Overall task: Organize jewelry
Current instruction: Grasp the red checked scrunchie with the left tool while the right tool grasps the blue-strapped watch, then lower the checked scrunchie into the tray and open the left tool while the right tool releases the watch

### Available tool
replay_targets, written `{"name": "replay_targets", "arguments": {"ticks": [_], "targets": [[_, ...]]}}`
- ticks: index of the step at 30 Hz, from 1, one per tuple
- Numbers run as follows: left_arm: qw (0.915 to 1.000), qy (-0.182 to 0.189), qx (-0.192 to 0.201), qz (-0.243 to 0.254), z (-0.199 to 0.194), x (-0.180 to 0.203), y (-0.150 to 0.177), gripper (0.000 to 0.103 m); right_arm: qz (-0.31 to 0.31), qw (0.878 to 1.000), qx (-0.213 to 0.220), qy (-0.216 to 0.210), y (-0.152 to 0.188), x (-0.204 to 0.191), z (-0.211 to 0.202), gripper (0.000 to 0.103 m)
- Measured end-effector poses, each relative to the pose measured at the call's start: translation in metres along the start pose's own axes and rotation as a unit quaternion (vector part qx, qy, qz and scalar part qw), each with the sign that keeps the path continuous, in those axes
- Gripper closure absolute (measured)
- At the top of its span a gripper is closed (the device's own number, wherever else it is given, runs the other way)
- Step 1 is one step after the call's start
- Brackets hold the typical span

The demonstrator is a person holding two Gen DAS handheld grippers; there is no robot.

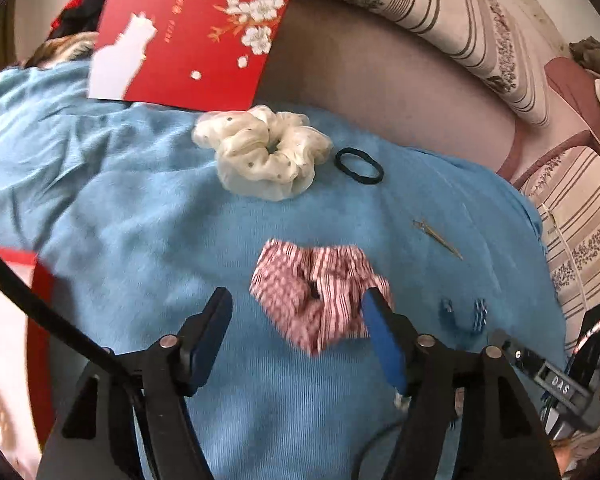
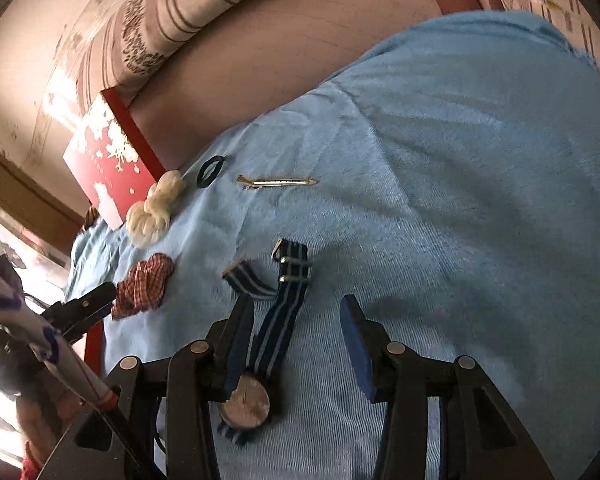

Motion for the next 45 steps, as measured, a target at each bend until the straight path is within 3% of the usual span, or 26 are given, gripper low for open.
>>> {"name": "replay_targets", "arguments": {"ticks": [8,9,10,11,15,21,27,29,35,40,45], "targets": [[0.9982,-0.002,-0.048,0.034,0.040,0.027,0.006,0.034,-0.019,1.000,-0.005,0.001,-0.003,-0.013,0.022,0.054],[0.9976,-0.013,-0.054,0.041,0.042,0.028,0.009,0.038,-0.026,1.000,-0.005,0.009,-0.002,-0.015,0.023,0.065],[0.9968,-0.024,-0.057,0.050,0.044,0.030,0.011,0.065,-0.035,0.999,-0.003,0.019,-0.002,-0.016,0.024,0.075],[0.9961,-0.030,-0.062,0.054,0.043,0.031,0.013,0.089,-0.038,0.999,0.000,0.028,-0.002,-0.017,0.023,0.077],[0.9977,-0.032,-0.043,0.041,0.016,0.030,0.016,0.090,-0.040,0.998,0.035,0.030,-0.010,-0.026,-0.001,0.082],[0.9981,-0.035,0.019,0.047,-0.073,0.007,0.021,0.090,-0.064,0.992,0.109,0.017,-0.019,-0.061,-0.060,0.082],[0.9956,-0.056,0.074,0.007,-0.161,-0.061,0.041,0.089,-0.123,0.977,0.175,0.025,-0.005,-0.111,-0.117,0.082],[0.9923,-0.081,0.093,-0.017,-0.181,-0.098,0.046,0.089,-0.141,0.972,0.190,0.020,0.004,-0.134,-0.132,0.082],[0.9792,-0.149,0.104,-0.092,-0.203,-0.199,0.068,0.089,-0.192,0.967,0.164,-0.015,0.045,-0.210,-0.125,0.082],[0.9780,-0.125,0.079,-0.147,-0.189,-0.255,0.089,0.089,-0.244,0.959,0.141,-0.043,0.077,-0.284,-0.111,0.082],[0.9777,-0.096,0.072,-0.172,-0.180,-0.283,0.083,0.089,-0.274,0.950,0.126,-0.077,0.096,-0.348,-0.101,0.082]]}}
Point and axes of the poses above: each gripper's, at about its wrist camera, not at the fingertips, and z roughly the way its jaws point, x to its right, y to its underside, the point moved 10 cm from there along z, roughly the way its jaws point, and after that the axes turned 4 degrees about -x, right-handed, at the moved point
